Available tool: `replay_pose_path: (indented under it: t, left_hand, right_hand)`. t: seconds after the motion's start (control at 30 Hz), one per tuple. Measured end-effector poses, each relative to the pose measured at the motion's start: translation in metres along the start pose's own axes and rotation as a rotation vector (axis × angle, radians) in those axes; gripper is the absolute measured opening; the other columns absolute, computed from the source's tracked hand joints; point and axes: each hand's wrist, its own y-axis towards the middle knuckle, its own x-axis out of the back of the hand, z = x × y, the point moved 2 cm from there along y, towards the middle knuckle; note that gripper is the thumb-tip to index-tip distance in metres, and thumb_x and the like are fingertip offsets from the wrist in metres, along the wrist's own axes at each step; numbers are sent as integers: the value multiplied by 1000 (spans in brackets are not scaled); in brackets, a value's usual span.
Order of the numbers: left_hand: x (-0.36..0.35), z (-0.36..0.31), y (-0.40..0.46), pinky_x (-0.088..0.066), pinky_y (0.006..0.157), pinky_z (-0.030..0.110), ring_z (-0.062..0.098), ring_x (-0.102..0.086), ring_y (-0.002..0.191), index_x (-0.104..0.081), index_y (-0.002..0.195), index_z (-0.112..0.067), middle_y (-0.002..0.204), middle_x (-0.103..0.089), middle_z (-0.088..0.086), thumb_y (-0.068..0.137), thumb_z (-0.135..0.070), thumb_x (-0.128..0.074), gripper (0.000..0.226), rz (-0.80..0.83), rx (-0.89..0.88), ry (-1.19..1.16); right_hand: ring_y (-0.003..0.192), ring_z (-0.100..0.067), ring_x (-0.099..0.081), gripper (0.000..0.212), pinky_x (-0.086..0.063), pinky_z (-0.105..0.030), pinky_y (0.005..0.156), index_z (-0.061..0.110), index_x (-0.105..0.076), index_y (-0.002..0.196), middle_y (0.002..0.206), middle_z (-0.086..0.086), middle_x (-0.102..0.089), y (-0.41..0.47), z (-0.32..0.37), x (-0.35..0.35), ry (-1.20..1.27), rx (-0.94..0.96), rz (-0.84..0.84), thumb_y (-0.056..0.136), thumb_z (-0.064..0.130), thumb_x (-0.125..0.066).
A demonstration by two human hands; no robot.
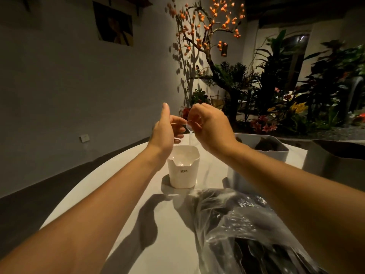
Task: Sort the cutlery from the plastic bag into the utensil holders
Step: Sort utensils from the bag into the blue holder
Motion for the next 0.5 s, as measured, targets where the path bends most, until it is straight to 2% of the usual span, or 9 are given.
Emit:
replay_pose_path:
  t: [0.17, 0.27, 0.33, 0.4, 0.5]
  left_hand:
    - [14, 30, 9, -49, 83, 34, 21, -62, 98, -67, 104, -12, 103, -67, 8, 104, -58, -13, 71, -25, 33, 63]
    - [18, 44, 12, -49, 79, 32, 20, -61, 94, -67, 105, -11, 101, -66, 8, 105, -56, -15, 69, -42, 53, 99]
    - [19, 46, 13, -49, 78, 31, 19, -60, 91, -67, 106, -10, 100, -66, 8, 105, -55, -16, 68, -53, 60, 102]
    - [17, 45, 12, -49, 78, 31, 19, -60, 92, -66, 106, -11, 101, -66, 8, 105, -56, -16, 68, -53, 60, 103]
    - [11, 34, 1, -50, 78, 32, 20, -61, 92, -66, 105, -12, 102, -66, 9, 106, -55, -16, 66, -30, 45, 98]
  right_hand:
    - [86, -14, -60, 8, -57, -33, 72, 22, -63, 96, 96, 3, -65, -11, -5, -43, -38, -50, 115, 92, 18, -69]
    - [91, -18, -62, 7, -52, -27, 71, 23, -72, 98, 102, 1, -69, -18, -15, -62, -96, -158, 382, 93, 19, -68]
    - [100, -21, -62, 17, -53, -29, 78, 24, -77, 103, 113, -1, -70, -21, -20, -66, -166, -195, 536, 93, 16, -67]
    - [110, -23, -60, 24, -54, -33, 88, 25, -75, 111, 123, 0, -66, -21, -20, -55, -169, -210, 524, 94, 12, -64]
    - [106, -21, -59, 25, -52, -31, 83, 24, -74, 110, 119, 1, -60, -21, -15, -23, -91, -231, 432, 95, 8, -61]
